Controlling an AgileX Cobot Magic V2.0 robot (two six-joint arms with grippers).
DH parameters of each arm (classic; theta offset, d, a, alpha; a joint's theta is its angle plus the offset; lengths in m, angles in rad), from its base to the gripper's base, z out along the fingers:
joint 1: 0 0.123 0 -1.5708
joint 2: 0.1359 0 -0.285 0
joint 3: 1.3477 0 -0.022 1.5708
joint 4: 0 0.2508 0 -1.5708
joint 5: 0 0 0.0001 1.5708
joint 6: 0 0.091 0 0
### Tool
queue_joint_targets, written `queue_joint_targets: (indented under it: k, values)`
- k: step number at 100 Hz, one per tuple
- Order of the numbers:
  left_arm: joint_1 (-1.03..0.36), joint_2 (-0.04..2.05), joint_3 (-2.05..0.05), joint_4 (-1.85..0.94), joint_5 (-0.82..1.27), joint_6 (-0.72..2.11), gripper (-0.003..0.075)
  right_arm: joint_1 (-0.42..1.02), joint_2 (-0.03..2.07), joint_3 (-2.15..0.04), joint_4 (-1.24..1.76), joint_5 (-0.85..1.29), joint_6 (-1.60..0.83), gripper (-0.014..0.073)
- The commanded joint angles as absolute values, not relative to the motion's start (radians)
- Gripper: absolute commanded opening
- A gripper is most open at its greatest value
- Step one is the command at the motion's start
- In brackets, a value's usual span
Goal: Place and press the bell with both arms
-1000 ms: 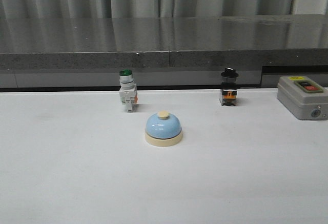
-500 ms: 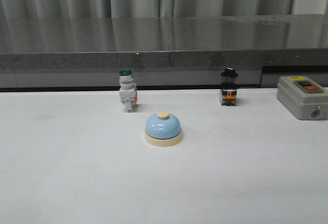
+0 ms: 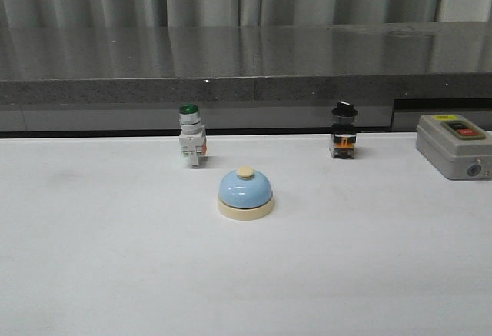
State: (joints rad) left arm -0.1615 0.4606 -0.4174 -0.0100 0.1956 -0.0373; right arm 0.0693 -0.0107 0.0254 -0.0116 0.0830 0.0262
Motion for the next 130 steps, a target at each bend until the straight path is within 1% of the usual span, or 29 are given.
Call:
queue_joint_targets:
  k: [1,21,41,69,87,112,130]
  values:
    - [-0.161,0.411,-0.373,0.0,0.042,-0.043,-0.002,0.065,-0.026,0.012,-0.016,0.0,0.025,-0.006]
    - [-0.161,0.266,-0.174,0.0,-0.115,-0.043,-0.002,0.065,-0.026,0.012,-0.016,0.0,0.025,-0.006]
    - [-0.155,0.118,-0.056,0.0,-0.119,-0.043,-0.002,0.065,-0.026,0.012,-0.016,0.0,0.025,-0.006]
    - [-0.155,-0.036,0.025,0.02,-0.115,-0.043,-0.002,0.065,-0.026,0.012,-0.016,0.0,0.025,-0.006]
    - [-0.139,-0.034,0.042,0.024,-0.092,-0.043,-0.002,0.065,-0.026,0.012,-0.016,0.0,0.025,-0.006]
    - [-0.083,-0.034,0.042,0.024,-0.087,-0.043,-0.002,0.065,-0.026,0.012,-0.016,0.0,0.025,-0.006]
    - [-0.076,-0.034,0.042,0.024,-0.087,-0.043,-0.002,0.065,-0.026,0.012,-0.016,0.0,0.025,-0.006]
